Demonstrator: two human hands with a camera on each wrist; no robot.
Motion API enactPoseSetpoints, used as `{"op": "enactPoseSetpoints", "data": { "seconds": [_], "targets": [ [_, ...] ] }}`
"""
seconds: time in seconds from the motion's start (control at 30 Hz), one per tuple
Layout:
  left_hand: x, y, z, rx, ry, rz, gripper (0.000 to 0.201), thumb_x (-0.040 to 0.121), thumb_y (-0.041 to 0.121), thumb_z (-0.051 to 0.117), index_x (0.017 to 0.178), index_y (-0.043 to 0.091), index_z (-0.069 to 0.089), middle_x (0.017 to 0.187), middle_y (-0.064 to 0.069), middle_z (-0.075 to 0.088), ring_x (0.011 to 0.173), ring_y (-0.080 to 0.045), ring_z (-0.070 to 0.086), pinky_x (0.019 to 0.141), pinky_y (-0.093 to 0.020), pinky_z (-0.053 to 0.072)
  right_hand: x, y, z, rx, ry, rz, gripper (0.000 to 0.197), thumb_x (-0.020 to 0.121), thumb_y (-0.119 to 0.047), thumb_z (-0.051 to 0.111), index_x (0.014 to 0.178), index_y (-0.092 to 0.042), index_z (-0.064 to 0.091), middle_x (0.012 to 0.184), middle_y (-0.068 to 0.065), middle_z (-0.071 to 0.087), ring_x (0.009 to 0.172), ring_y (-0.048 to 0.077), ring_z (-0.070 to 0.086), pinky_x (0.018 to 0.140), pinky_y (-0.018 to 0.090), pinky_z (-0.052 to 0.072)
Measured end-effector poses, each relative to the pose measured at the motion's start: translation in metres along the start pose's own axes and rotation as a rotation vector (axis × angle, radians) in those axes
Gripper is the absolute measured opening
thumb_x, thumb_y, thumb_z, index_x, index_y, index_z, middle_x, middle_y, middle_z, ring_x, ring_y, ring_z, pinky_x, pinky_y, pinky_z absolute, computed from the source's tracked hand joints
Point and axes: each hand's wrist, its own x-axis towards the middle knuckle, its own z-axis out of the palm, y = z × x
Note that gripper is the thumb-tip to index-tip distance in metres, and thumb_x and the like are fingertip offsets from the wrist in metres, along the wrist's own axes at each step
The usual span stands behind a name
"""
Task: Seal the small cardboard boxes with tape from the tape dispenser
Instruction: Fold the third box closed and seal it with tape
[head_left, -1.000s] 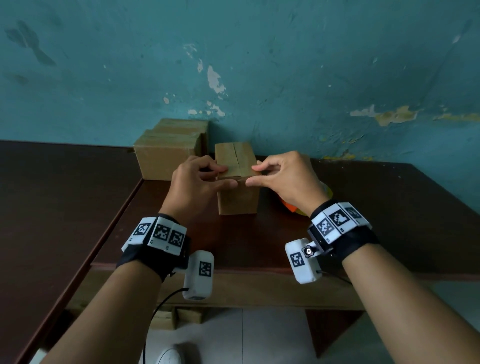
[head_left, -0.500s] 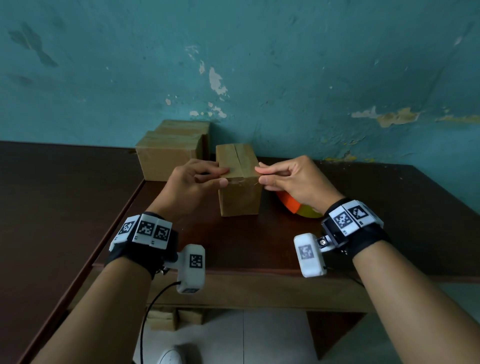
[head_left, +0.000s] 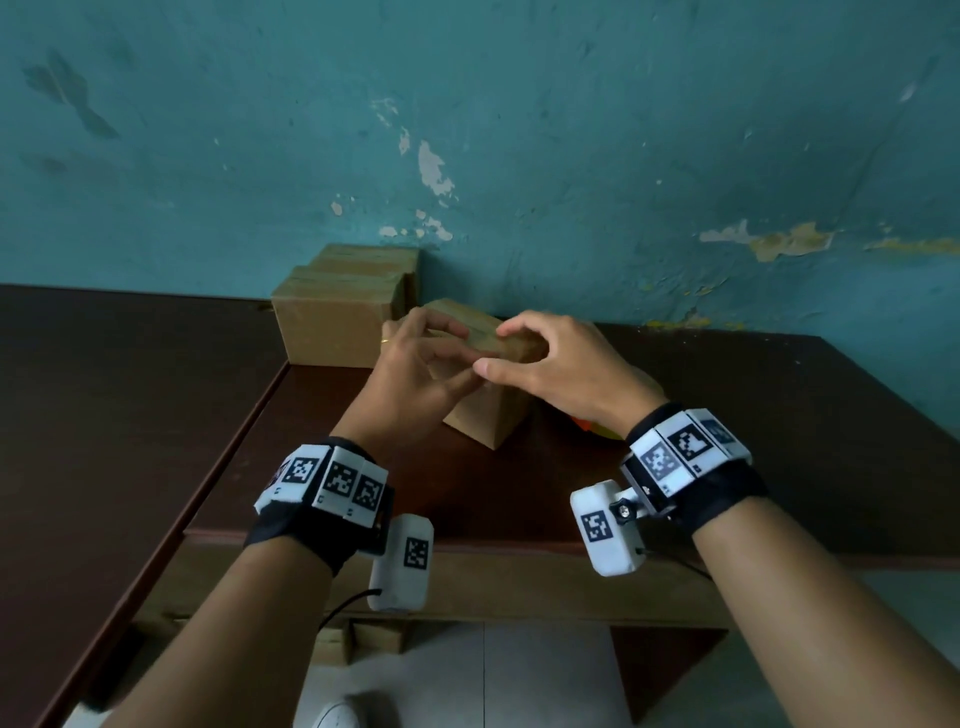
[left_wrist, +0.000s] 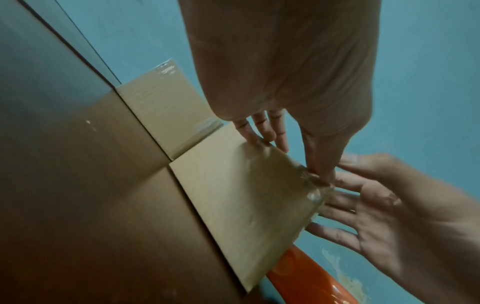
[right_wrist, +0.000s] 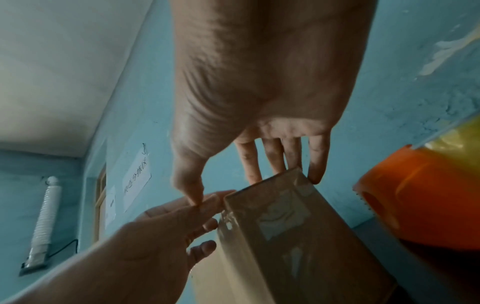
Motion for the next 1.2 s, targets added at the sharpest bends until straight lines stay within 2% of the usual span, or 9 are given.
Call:
{"op": "enactPoseSetpoints", "data": {
  "seconds": [0.1, 0.17, 0.4, 0.47, 0.6, 0.73, 0.9, 1.07, 1.2],
  "targets": [
    [0.000, -0.002, -0.001, 0.020, 0.011, 0.056, 0.030, 0.088, 0.062, 0.061, 0.105, 0.046, 0.079, 0.116, 0.020, 0.063, 0.120, -0.024, 0.048, 0.101, -0.034, 0.034, 0.000, 0.001, 0.002, -0.012, 0.002, -0.029, 0.070, 0.075, -0.073, 0.079, 0.127, -0.028, 0.070, 0.123, -0.010, 0.062, 0.113, 0.009, 0.061, 0.100, 0.033, 0.051],
    [-0.001, -0.001, -0.004, 0.054, 0.060, 0.068, 0.029, 0.091, 0.058, 0.060, 0.113, 0.049, 0.076, 0.117, 0.023, 0.065, 0.118, -0.023, 0.047, 0.101, -0.045, 0.038, 0.001, 0.005, 0.006, -0.041, 0.023, -0.060, 0.068, 0.071, -0.069, 0.083, 0.124, -0.027, 0.072, 0.121, -0.009, 0.056, 0.112, 0.008, 0.058, 0.100, 0.030, 0.048],
    [-0.002, 0.005, -0.017, 0.098, 0.221, -0.124, 0.045, 0.087, 0.039, 0.051, 0.127, 0.036, 0.072, 0.142, 0.021, 0.058, 0.147, -0.011, 0.027, 0.119, -0.048, 0.023, 0.004, 0.011, 0.001, -0.002, -0.009, -0.069, 0.050, 0.083, -0.032, 0.088, 0.130, -0.026, 0.072, 0.127, -0.004, 0.056, 0.125, 0.014, 0.052, 0.104, 0.027, 0.038],
    [-0.003, 0.006, -0.020, 0.049, 0.225, -0.173, 0.044, 0.088, 0.037, 0.049, 0.125, 0.034, 0.072, 0.139, 0.025, 0.057, 0.151, -0.007, 0.022, 0.123, -0.052, 0.020, 0.005, 0.014, -0.001, -0.005, -0.039, -0.092, 0.047, 0.087, -0.025, 0.083, 0.133, -0.027, 0.071, 0.136, -0.005, 0.061, 0.137, 0.016, 0.047, 0.114, 0.031, 0.035],
    [0.000, -0.001, -0.021, -0.029, 0.201, -0.200, 0.041, 0.090, 0.033, 0.044, 0.112, 0.034, 0.078, 0.131, 0.025, 0.062, 0.150, -0.008, 0.030, 0.124, -0.056, 0.021, 0.006, 0.016, -0.004, -0.032, -0.065, -0.080, 0.048, 0.097, -0.006, 0.070, 0.140, -0.026, 0.067, 0.157, -0.006, 0.054, 0.156, 0.012, 0.030, 0.116, 0.018, 0.016],
    [-0.001, -0.002, -0.020, -0.102, 0.203, -0.203, 0.042, 0.091, 0.027, 0.042, 0.108, 0.030, 0.081, 0.129, 0.015, 0.069, 0.136, -0.009, 0.047, 0.119, -0.047, 0.035, 0.006, 0.018, -0.007, -0.062, -0.044, -0.032, 0.049, 0.101, -0.003, 0.064, 0.143, -0.028, 0.065, 0.159, -0.004, 0.051, 0.148, 0.014, 0.042, 0.110, 0.018, 0.025],
    [-0.001, -0.003, -0.021, 0.000, 0.092, -0.125, 0.034, 0.094, 0.016, 0.056, 0.119, 0.026, 0.076, 0.131, 0.005, 0.061, 0.120, -0.010, 0.053, 0.091, -0.013, 0.040, 0.006, 0.021, -0.007, -0.113, 0.053, 0.046, 0.044, 0.100, -0.015, 0.070, 0.142, -0.027, 0.066, 0.149, -0.001, 0.060, 0.136, 0.020, 0.055, 0.110, 0.029, 0.040],
    [-0.003, -0.001, -0.018, 0.060, 0.064, -0.109, 0.037, 0.087, 0.022, 0.067, 0.123, 0.028, 0.074, 0.125, 0.007, 0.053, 0.122, -0.014, 0.049, 0.098, -0.024, 0.043, 0.005, 0.022, -0.015, -0.128, 0.150, 0.199, 0.045, 0.098, -0.026, 0.074, 0.142, -0.024, 0.066, 0.140, 0.003, 0.067, 0.128, 0.024, 0.061, 0.098, 0.030, 0.044],
    [-0.004, 0.004, -0.015, 0.087, 0.039, -0.107, 0.040, 0.084, 0.028, 0.072, 0.125, 0.027, 0.073, 0.124, 0.008, 0.050, 0.124, -0.016, 0.044, 0.103, -0.031, 0.041, 0.008, 0.029, -0.016, -0.134, 0.199, 0.318, 0.042, 0.094, -0.030, 0.077, 0.134, -0.022, 0.069, 0.133, 0.004, 0.070, 0.123, 0.026, 0.065, 0.102, 0.037, 0.051]
  ]
}}
